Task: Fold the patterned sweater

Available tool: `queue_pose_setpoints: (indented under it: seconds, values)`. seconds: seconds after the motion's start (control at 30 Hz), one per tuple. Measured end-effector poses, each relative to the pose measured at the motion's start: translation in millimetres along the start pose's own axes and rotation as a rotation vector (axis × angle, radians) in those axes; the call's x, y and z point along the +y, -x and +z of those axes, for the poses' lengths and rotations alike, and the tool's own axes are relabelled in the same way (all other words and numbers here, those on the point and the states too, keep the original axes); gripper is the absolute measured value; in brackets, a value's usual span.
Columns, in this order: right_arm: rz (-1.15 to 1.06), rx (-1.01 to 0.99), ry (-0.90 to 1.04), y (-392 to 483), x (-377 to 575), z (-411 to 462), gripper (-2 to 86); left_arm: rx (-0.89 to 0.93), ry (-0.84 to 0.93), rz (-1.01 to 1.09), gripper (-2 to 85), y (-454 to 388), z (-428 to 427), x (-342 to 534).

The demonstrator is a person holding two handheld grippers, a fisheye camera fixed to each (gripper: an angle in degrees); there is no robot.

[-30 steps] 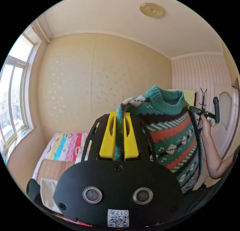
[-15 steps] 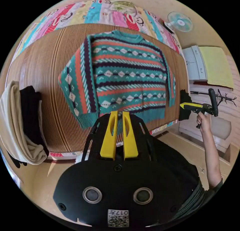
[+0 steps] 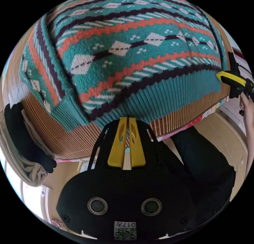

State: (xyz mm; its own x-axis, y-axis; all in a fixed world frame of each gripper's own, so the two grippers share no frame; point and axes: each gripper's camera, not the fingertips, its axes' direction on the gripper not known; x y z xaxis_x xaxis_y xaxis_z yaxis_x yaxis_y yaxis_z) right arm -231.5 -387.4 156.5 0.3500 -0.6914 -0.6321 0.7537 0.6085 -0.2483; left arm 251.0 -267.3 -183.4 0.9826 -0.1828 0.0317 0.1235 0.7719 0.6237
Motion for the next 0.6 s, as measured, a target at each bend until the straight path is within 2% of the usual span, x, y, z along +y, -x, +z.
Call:
queue_pose_setpoints:
  seconds: [0.03, 0.07, 0.3, 0.4, 0.47, 0.57, 0.6]
  values:
    - [0.001, -0.020, -0.062, -4, 13, -3, 0.4, 0.005, -0.046, -0.038, -0.8, 2, -2, 13]
    - [0.002, -0.024, -0.064, -6, 19, -2, 0.4, 0.006, -0.019, -0.051, -0.9, 1, 1, 22]
    - [-0.119, -0.087, 0.027, -10, 78, 25, 0.3, -0.127, 0.150, 0.085, -0.6, -40, 30, 83]
    - [-0.137, -0.165, -0.009, -28, 93, 14, 0.3, -0.079, -0.041, -0.078, 0.5, -10, 2, 117]
    - [-0.110, -0.221, -0.002, -45, 99, 10, 0.3, 0.013, -0.204, -0.268, 3.0, 34, -22, 142]
    - [-0.064, -0.349, 0.010, -77, 109, 4, 0.3, 0.046, -0.303, -0.515, 9.1, 88, -30, 162]
    - [-0.056, -0.383, 0.011, -88, 113, 1, 0.4, 0.052, -0.312, -0.534, 10.0, 95, -28, 163]
